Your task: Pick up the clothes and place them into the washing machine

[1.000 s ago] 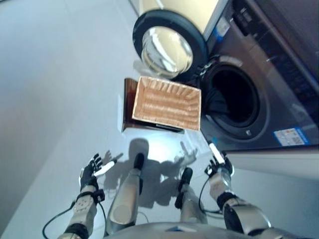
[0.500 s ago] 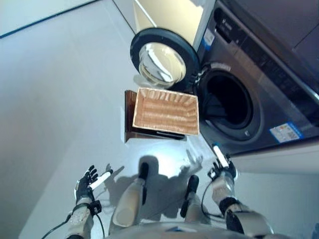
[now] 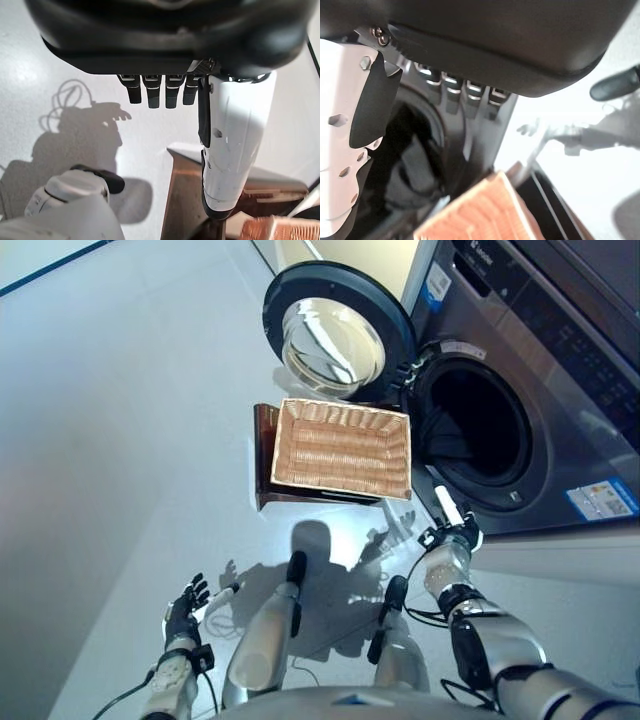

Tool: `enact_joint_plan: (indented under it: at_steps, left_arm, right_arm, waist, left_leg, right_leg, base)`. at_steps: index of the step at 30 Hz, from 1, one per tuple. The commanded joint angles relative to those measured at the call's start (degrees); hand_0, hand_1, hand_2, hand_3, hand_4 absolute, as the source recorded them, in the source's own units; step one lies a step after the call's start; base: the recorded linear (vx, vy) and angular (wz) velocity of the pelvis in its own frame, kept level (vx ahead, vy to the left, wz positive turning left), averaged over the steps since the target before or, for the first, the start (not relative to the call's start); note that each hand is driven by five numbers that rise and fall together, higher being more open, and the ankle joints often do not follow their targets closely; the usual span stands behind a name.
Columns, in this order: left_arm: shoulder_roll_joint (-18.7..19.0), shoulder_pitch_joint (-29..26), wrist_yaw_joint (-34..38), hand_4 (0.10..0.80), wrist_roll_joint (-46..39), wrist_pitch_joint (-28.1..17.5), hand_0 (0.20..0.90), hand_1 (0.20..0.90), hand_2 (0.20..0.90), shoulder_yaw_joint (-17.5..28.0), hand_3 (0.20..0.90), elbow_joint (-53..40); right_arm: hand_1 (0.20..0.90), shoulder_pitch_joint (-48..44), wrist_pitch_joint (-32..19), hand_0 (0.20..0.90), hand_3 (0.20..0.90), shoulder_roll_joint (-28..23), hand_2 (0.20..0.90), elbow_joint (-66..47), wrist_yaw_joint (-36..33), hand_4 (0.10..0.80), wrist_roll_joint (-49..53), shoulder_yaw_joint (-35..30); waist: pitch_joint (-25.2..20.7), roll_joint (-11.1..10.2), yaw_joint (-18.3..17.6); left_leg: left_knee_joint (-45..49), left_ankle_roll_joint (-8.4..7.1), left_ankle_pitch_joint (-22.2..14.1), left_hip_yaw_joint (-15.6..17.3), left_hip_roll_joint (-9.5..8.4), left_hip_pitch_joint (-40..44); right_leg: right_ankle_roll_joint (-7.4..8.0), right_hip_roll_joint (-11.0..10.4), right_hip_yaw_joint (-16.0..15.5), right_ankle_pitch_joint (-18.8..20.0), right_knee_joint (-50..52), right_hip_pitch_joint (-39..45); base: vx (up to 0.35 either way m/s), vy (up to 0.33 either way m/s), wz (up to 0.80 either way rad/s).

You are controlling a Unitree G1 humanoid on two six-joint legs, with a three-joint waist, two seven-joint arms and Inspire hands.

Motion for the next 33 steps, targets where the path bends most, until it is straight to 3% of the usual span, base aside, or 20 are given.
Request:
enact_joint_plan:
  at_steps: [1,3,5,6,7,8,9,11,13,14,16,17,18,21,23,24,25,28,33]
  left_arm:
    - [1.5,-0.4,0.5,0.8,0.5,-2.0,0.9,0.9,0.9,1.3,0.9,-0.7]
    - [1.7,-0.8,0.9,0.8,0.7,-2.1,0.9,0.9,0.9,1.9,0.9,0.5]
    - [1.7,-1.1,1.0,0.8,0.3,-2.4,0.9,0.9,0.9,2.7,0.9,1.2]
    - [1.6,-1.6,1.3,0.8,-0.1,-2.7,0.9,0.9,0.9,3.3,0.9,2.3]
    - [1.6,-2.2,1.7,0.8,-0.2,-3.2,0.9,0.9,0.9,3.9,0.9,2.7]
    - [1.5,-2.5,1.8,0.8,-0.1,-3.2,0.9,0.9,0.9,4.0,0.9,3.2]
    - [1.5,-2.5,1.8,0.8,-0.1,-3.2,0.9,0.9,0.9,4.1,0.9,3.3]
    - [1.4,-3.2,2.5,0.8,-0.1,-3.4,0.9,0.9,0.9,3.5,0.9,3.3]
    - [0.8,-2.4,3.3,0.8,0.2,-3.6,0.9,0.9,0.9,3.6,0.9,3.5]
    - [0.8,-2.4,3.3,0.8,0.2,-3.6,0.9,0.9,0.9,3.6,0.9,3.5]
    - [0.9,-2.5,3.6,0.8,0.7,-3.3,0.9,0.9,0.9,3.2,0.9,3.2]
    - [0.9,-3.2,3.8,0.8,0.8,-3.1,0.9,0.9,0.9,3.1,0.9,3.4]
    - [0.9,-3.9,3.8,0.8,0.7,-3.2,0.9,0.9,0.9,2.7,0.9,3.7]
    - [0.9,-4.5,4.2,0.8,1.3,-2.8,0.9,0.9,0.9,2.6,0.9,5.6]
    - [0.9,-5.2,4.4,0.8,1.2,-2.3,0.9,0.9,0.9,2.6,0.9,5.6]
    - [0.9,-5.2,4.4,0.8,1.2,-2.3,0.9,0.9,0.9,2.6,0.9,5.6]
    - [0.6,-5.4,4.3,0.8,1.4,-2.0,0.9,0.9,0.9,2.1,0.9,6.2]
    - [0.8,-6.2,4.6,0.8,1.8,-2.7,0.9,0.9,0.9,1.7,0.9,6.9]
    - [1.4,-6.6,5.0,0.8,0.4,-3.3,0.9,0.9,0.9,1.8,0.9,5.2]
  right_arm:
    - [0.9,-2.5,-3.6,0.9,0.9,-6.3,0.9,-3.1,0.7,0.8,-0.1,0.6]
    - [0.9,-2.4,-3.6,0.9,0.9,-7.0,0.9,-3.0,0.7,0.8,-0.4,0.4]
    - [0.9,-2.2,-3.5,0.9,0.9,-7.0,0.9,-2.9,0.5,0.8,-0.6,0.3]
    - [0.9,-2.1,-3.4,0.9,0.9,-7.2,0.9,-2.8,0.2,0.8,-0.9,0.5]
    - [0.9,-1.7,-3.0,0.9,0.9,-7.4,0.9,-2.7,-0.3,0.8,-1.0,-0.1]
    - [0.9,-1.5,-2.7,0.9,0.9,-7.4,0.9,-2.3,-0.5,0.8,-1.4,0.0]
    - [0.9,-1.5,-2.7,0.9,0.9,-7.4,0.9,-2.3,-0.6,0.8,-1.4,0.0]
    - [0.9,1.1,-3.3,0.9,0.9,-6.8,0.9,-2.7,-1.0,0.8,-1.1,-0.1]
    - [0.9,3.7,-3.9,0.9,0.9,-6.1,0.9,-2.6,-0.1,0.8,-0.2,-0.2]
    - [0.9,3.7,-3.9,0.9,0.9,-6.1,0.9,-2.6,-0.1,0.8,-0.2,-0.2]
    - [0.9,5.1,-4.5,0.9,0.9,-5.9,0.9,-3.5,0.1,0.8,0.7,0.1]
    - [0.9,5.0,-4.7,0.9,0.9,-6.0,0.9,-3.5,0.4,0.8,1.4,-0.1]
    - [0.9,4.4,-5.1,0.9,0.9,-6.3,0.9,-3.3,0.6,0.8,2.2,0.0]
    - [0.9,2.4,-5.0,0.9,0.9,-6.6,0.9,-3.1,0.7,0.8,2.4,1.1]
    - [0.9,1.4,-5.1,0.9,0.9,-6.8,0.9,-3.6,0.5,0.8,2.1,1.8]
    - [0.9,1.3,-5.1,0.9,0.9,-6.9,0.9,-3.6,0.5,0.8,2.1,1.8]
    - [0.9,-0.1,-4.9,0.9,0.9,-6.4,0.9,-2.9,0.6,0.8,2.1,2.1]
    - [0.9,-2.8,-4.7,0.9,0.9,-6.4,0.9,-1.5,0.7,0.8,1.4,2.2]
    - [0.9,-5.5,-5.4,0.9,0.9,-5.9,0.9,-0.4,0.2,0.8,3.9,1.6]
  waist:
    - [1.0,2.4,1.3]
    - [1.5,2.9,0.5]
    - [1.6,3.3,0.3]
    - [1.7,3.7,-0.2]
    - [1.5,3.6,-1.0]
    - [1.5,3.5,-1.0]
    - [1.6,3.7,-1.1]
    - [1.6,2.5,-2.2]
    - [0.5,3.1,-2.8]
    - [0.4,3.0,-3.0]
    - [1.7,3.0,-3.0]
    - [2.6,2.8,-3.1]
    - [4.1,2.6,-2.6]
    - [3.0,3.7,-1.3]
    - [2.7,4.7,0.0]
    - [2.7,4.6,0.1]
    - [2.9,5.1,1.5]
    - [3.1,4.2,1.3]
    - [3.4,3.3,3.2]
  left_leg:
    - [0.9,0.33,-5.1,-1.8,0.18,4.6]
    - [1.1,0.16,-5.4,-2.3,0.43,6.1]
    - [0.1,-0.31,-6.0,-2.9,0.69,8.2]
    - [-1.2,-1.05,-6.7,-3.8,1.09,10.5]
    - [-2.0,-2.59,-8.5,-5.4,1.96,13.6]
    - [-1.5,-3.36,-9.7,-5.8,3.15,15.2]
    - [-1.4,-3.38,-9.9,-5.9,3.34,15.4]
    - [2.3,-4.35,-10.3,-8.5,4.66,14.8]
    - [5.9,-5.39,-6.8,-10.4,8.3,15.5]
    - [5.7,-5.48,-6.5,-10.6,8.15,15.4]
    - [16.2,-4.77,-0.1,-11.8,8.49,10.5]
    - [22.1,-4.21,2.7,-13.0,6.85,6.2]
    - [27.0,-3.43,4.3,-14.3,3.78,0.5]
    - [10.3,-4.83,3.7,-10.6,4.74,-0.4]
    - [-1.8,-4.95,6.3,-8.3,3.87,-0.1]
    - [-2.8,-4.98,6.8,-8.0,3.94,0.4]
    - [-4.4,-4.51,7.4,-8.9,2.51,0.6]
    - [-1.2,-3.91,5.4,-7.6,0.72,-0.1]
    - [-2.7,-2.98,4.8,-6.9,0.73,-0.6]
  right_leg:
    - [-0.03,2.9,2.2,-4.5,21.2,-1.9]
    - [-0.35,4.5,5.2,-5.0,20.9,-4.1]
    - [-0.73,4.1,5.9,-5.9,17.3,-4.6]
    - [-0.69,3.0,6.8,-5.1,11.4,-5.0]
    - [0.5,-1.3,7.9,-1.0,2.6,-8.0]
    - [1.11,-2.1,7.5,0.6,0.0,-7.4]
    - [1.13,-1.9,7.3,0.7,-0.4,-6.9]
    - [1.22,-1.3,10.8,1.0,-0.1,-4.4]
    - [0.12,2.4,8.9,-0.6,3.9,-3.2]
    - [0.05,2.2,8.8,-0.3,3.8,-3.3]
    - [-2.28,4.4,7.8,-2.4,4.7,0.1]
    - [-3.49,4.3,6.3,-2.9,4.9,0.9]
    - [-4.54,4.8,5.5,-3.9,5.3,1.7]
    - [-4.37,6.6,4.6,-5.8,5.2,2.5]
    - [-4.4,8.6,4.1,-6.7,5.7,1.9]
    - [-4.45,8.5,4.4,-6.9,6.0,1.7]
    - [-4.73,10.0,4.5,-9.2,10.2,0.8]
    - [-4.69,9.4,5.4,-9.3,12.1,-0.7]
    - [-3.93,8.1,6.1,-8.7,10.1,-1.2]
  base:
    - [0.19,0.065,-0.3]
    - [0.154,-0.027,-0.39]
    - [0.224,-0.102,-0.12]
    - [0.52,-0.319,-0.02]
    - [0.532,-0.386,-0.06]
    - [0.406,-0.307,-0.01]
    - [0.256,-0.314,0.14]
    - [0.24,-0.479,0.45]
    - [0.25,-0.489,1.14]
    - [0.134,-0.266,1.15]
    - [0.036,-0.316,0.49]
    - [-0.057,-0.404,0.52]
    - [-0.055,-0.277,0.64]
    - [0.12,-0.038,0.35]
    - [0.136,0.048,0.07]
    - [0.123,0.061,-0.06]
    - [0.108,0.055,-0.35]
    - [0.073,0.075,-0.64]
    - [0.073,0.09,-0.18]
